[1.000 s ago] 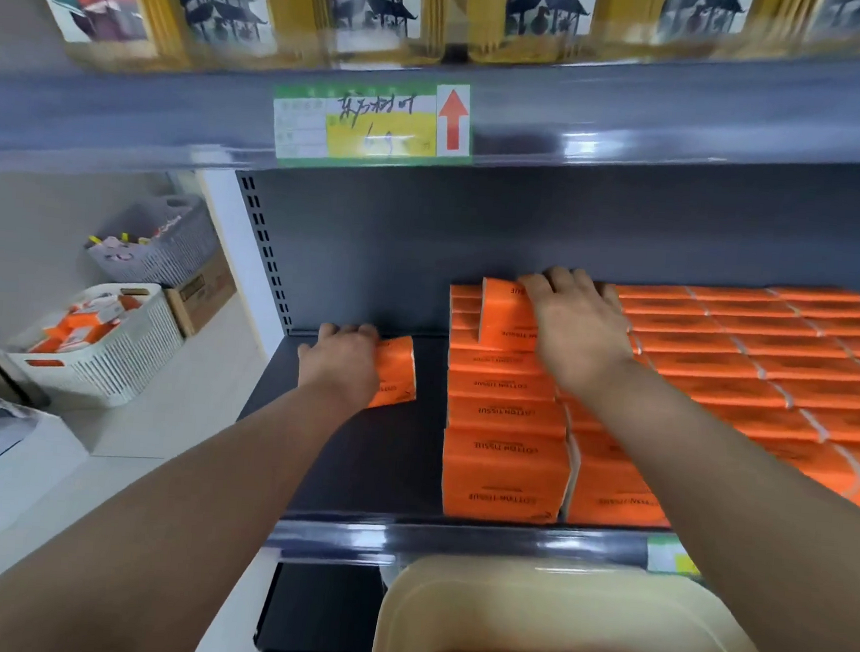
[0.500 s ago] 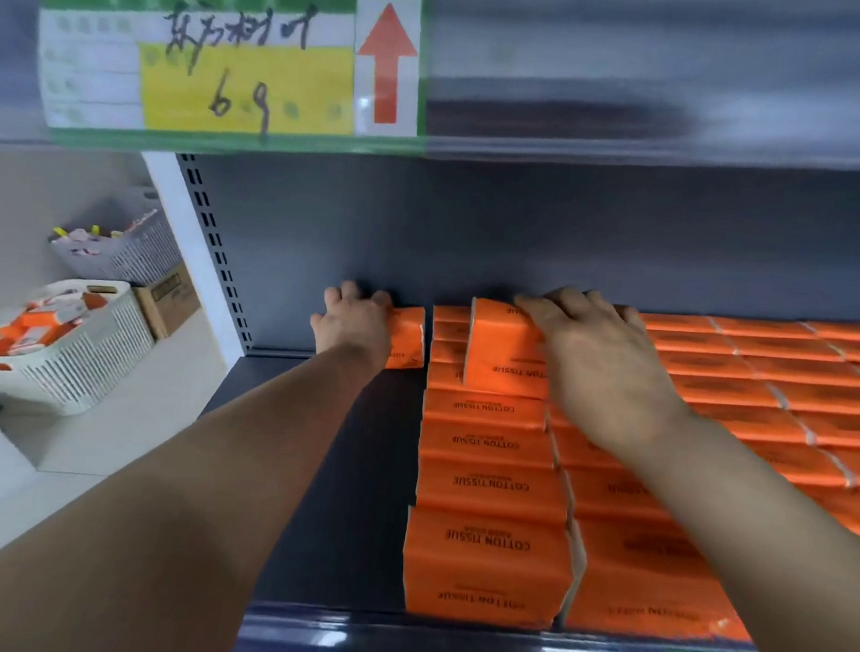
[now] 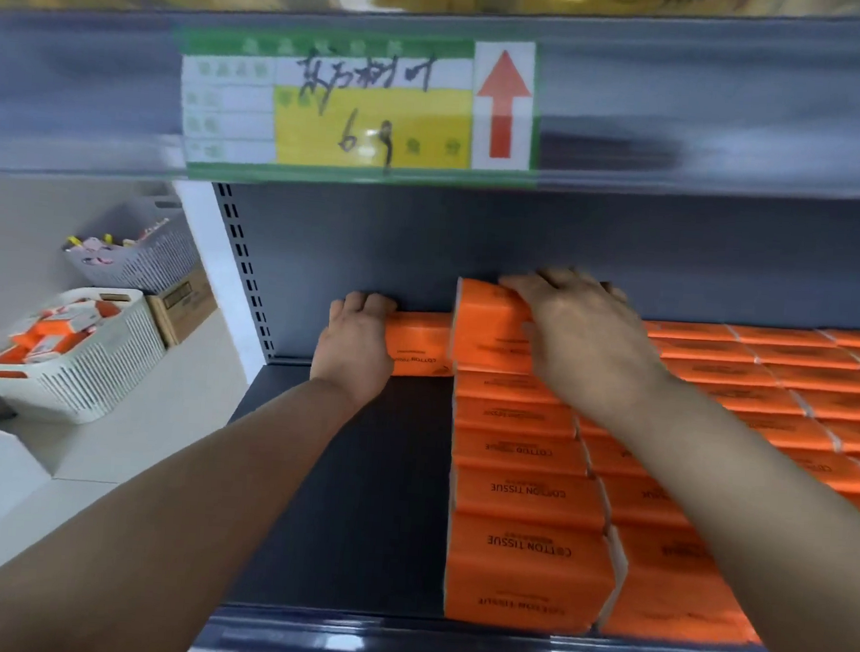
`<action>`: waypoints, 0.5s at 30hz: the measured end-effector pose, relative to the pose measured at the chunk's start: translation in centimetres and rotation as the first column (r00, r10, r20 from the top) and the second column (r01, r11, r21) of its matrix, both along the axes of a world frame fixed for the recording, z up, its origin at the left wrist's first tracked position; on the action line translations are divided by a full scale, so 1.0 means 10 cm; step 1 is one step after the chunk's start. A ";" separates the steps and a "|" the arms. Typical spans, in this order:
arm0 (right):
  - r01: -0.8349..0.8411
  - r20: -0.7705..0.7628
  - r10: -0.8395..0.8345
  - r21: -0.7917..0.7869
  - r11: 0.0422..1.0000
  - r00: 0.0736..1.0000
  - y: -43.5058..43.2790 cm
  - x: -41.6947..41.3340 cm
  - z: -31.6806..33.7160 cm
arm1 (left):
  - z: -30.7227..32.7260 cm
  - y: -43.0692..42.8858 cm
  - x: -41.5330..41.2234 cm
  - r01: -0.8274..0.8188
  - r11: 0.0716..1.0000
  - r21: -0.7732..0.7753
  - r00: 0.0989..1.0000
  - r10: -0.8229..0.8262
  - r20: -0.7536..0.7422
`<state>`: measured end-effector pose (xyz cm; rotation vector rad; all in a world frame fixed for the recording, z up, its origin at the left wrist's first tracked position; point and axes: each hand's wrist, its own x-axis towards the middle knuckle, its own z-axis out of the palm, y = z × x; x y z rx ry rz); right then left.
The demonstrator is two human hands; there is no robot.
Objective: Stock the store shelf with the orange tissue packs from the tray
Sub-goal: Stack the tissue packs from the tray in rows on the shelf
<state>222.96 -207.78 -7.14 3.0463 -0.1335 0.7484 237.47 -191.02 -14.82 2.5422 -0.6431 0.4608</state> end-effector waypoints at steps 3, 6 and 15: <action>-0.127 0.039 0.123 0.102 0.987 0.992 0.27 0.36 0.04 | 0.16 0.23 -0.02 0.021 0.997 -0.069 1.000 -0.021 0.013; -0.215 -0.020 0.221 0.156 0.964 0.975 0.55 0.75 -0.06 | 0.25 0.42 -0.01 -0.003 0.986 -0.166 1.000 0.007 0.024; -0.131 -0.307 0.178 0.165 0.977 0.935 0.63 0.97 -0.60 | -0.14 0.38 0.01 0.082 0.996 0.046 0.982 -0.073 -0.174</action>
